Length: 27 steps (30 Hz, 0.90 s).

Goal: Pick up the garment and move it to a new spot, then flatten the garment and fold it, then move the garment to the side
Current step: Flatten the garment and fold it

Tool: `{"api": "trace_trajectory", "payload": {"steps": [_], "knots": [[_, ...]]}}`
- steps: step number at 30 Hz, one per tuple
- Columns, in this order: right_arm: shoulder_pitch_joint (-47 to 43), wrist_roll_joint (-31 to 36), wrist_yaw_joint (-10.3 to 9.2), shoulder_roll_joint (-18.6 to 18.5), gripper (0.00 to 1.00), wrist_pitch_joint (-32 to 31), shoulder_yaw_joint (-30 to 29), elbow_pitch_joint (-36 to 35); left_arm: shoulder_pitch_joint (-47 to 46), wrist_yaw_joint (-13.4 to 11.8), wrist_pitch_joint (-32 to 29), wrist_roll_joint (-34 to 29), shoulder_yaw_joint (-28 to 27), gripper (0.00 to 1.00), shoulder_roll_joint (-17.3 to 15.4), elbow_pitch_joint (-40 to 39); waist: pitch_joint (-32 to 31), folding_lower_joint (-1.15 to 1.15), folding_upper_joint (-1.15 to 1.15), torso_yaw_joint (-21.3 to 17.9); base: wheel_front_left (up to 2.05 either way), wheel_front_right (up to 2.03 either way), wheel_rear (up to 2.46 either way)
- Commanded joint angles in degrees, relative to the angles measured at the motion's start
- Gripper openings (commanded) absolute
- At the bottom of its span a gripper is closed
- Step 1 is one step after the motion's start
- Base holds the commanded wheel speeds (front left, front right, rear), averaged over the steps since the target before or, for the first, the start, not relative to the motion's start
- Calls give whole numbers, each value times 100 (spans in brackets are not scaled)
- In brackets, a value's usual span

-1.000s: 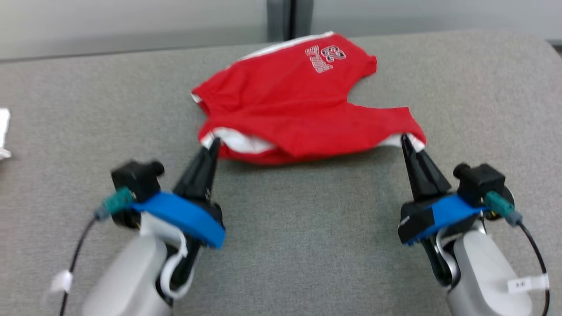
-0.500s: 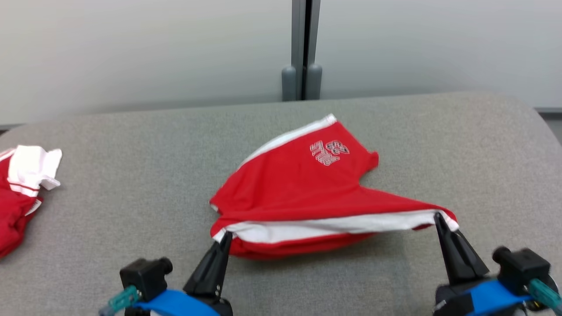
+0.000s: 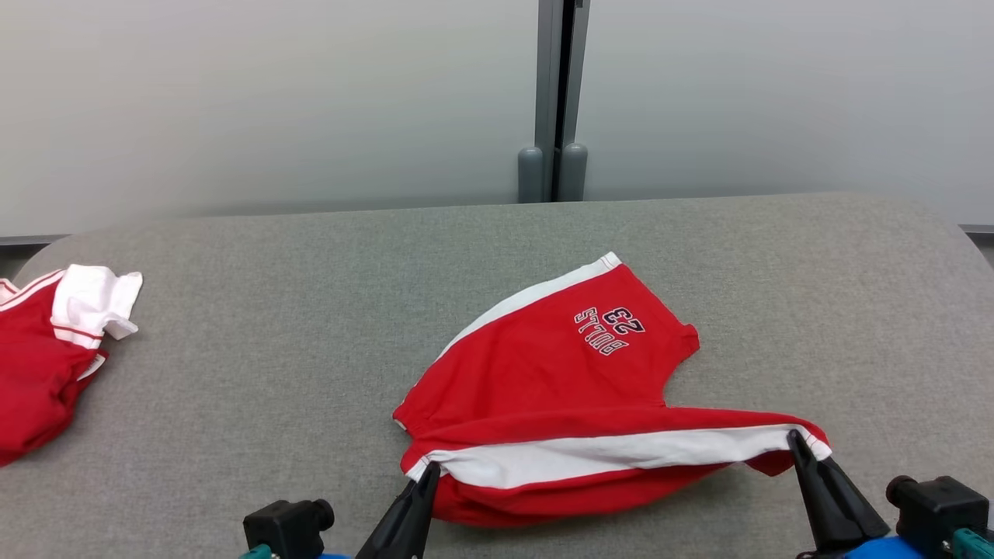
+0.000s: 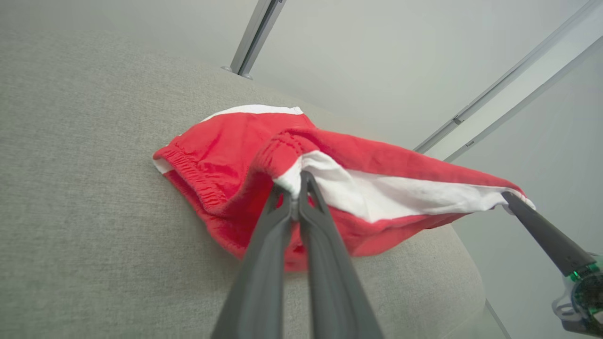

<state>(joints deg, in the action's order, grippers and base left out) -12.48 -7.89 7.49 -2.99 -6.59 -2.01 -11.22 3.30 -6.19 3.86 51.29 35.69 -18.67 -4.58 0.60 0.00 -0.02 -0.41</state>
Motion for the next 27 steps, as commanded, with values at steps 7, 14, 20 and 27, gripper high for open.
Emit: {"api": "trace_trajectory", "payload": {"steps": [7,14,20,27], "knots": [[681,-101,1,7,0,-19,17,665,-310,-76,-43,119,-75,0,235,376,271,0,2,112,0,0,0],[1806,-105,1,-427,0,-169,67,1429,-1109,-200,-255,249,-109,0,775,1084,790,0,2,446,0,0,0],[2919,-103,1,-1149,0,-444,429,2104,-1872,-285,-230,356,-260,0,1222,1773,1293,0,2,729,0,0,0],[4099,-592,1,-1553,0,-698,934,2993,-2539,-293,-85,564,-381,0,1476,2344,1713,0,2,979,0,0,0]]}}
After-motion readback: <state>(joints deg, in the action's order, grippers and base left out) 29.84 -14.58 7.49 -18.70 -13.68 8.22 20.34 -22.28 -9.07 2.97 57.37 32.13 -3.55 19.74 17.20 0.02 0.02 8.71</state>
